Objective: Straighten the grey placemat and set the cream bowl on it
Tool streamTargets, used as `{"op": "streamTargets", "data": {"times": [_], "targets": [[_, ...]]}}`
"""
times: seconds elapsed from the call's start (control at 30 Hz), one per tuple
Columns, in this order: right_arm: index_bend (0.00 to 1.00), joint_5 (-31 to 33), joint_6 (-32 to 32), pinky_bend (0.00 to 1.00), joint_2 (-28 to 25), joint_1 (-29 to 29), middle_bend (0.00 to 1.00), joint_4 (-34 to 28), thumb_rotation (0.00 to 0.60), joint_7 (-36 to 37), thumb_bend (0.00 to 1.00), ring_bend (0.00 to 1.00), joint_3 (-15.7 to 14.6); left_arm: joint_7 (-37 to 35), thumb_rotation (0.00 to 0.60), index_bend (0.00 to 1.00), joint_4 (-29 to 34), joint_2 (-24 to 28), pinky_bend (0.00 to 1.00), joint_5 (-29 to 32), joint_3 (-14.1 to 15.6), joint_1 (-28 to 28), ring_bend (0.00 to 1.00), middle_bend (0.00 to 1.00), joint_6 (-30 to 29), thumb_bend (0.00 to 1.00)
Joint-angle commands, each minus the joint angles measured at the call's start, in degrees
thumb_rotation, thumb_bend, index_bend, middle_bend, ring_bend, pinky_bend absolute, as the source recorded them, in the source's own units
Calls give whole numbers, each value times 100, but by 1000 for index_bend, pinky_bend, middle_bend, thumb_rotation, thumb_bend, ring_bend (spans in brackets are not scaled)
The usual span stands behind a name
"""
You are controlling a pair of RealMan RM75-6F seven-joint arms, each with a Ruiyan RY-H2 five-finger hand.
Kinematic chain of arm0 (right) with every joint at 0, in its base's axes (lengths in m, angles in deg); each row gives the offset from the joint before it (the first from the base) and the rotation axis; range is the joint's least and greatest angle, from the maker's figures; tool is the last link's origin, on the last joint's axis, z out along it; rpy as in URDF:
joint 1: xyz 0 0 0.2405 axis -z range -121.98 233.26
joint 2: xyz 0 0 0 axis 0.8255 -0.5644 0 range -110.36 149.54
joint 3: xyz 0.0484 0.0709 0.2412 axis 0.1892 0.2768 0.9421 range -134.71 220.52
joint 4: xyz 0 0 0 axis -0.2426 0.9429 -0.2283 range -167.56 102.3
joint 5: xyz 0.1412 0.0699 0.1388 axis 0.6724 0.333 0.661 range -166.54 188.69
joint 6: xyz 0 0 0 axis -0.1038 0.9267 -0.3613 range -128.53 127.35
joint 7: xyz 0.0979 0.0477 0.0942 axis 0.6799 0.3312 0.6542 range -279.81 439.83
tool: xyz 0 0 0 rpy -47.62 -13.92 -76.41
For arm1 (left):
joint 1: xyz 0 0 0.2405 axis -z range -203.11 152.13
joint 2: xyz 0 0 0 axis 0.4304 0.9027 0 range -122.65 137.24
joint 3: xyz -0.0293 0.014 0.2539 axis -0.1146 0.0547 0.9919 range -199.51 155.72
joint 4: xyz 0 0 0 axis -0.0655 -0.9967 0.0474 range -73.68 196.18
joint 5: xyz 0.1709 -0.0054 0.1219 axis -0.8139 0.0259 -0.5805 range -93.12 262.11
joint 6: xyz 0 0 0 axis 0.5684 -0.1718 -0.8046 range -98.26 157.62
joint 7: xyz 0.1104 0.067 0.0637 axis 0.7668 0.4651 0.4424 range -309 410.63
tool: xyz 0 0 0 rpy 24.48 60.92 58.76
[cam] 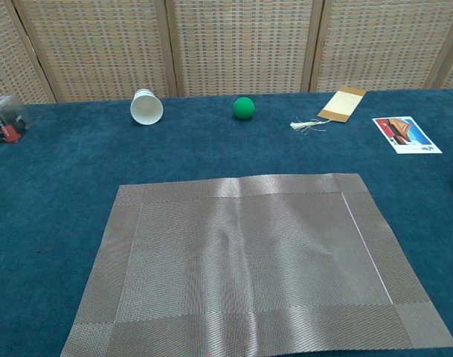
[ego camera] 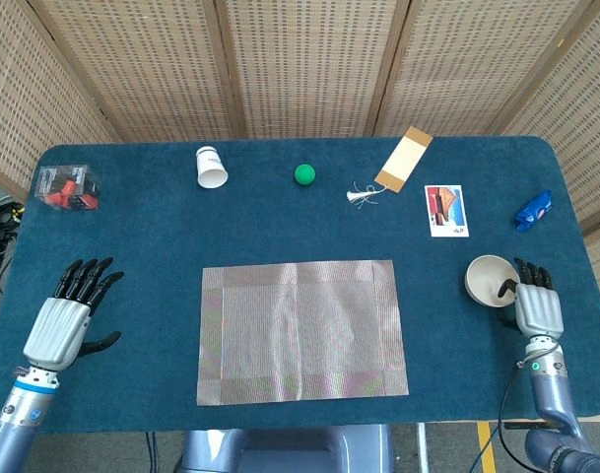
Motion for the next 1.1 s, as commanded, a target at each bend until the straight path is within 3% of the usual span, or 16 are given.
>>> {"op": "streamTargets", "data": {"times": [0.03, 0.13, 0.37, 0.67, 0.93, 1.1], "targets": [[523, -14, -54, 0, 85, -29, 120, 129, 600, 84, 516, 0, -7, -8, 600, 149, -15, -9, 0, 8, -12, 2, 0, 0, 34, 109], [546, -57, -30, 0, 179, -44, 133, 283, 600, 152, 516, 0, -6, -14, 600, 149, -23, -15, 0, 3, -18, -2, 0, 0, 63, 109], [713, -281, 269, 46, 417, -46, 221, 652, 600, 383, 519, 0, -16, -59, 600, 165, -30, -12, 0, -13, -60, -23, 0, 0, 59, 109], [733, -477, 536, 59, 434, -16, 242, 609, 600, 516, 516, 0, -32, -85, 600, 169, -24, 4, 0, -35, -93, -50, 0, 0, 48, 109], [736, -753, 879, 69, 259, -34, 242, -46, 600, 234, 515, 0, -86, -124, 600, 169, 14, 45, 0, -66, -119, -74, 0, 0, 22, 109], [737, -1187, 1227, 78, 144, -128, 242, -992, 600, -360, 516, 0, -228, -212, 600, 169, 64, 116, 0, -111, -136, -99, 0, 0, -33, 109]]}}
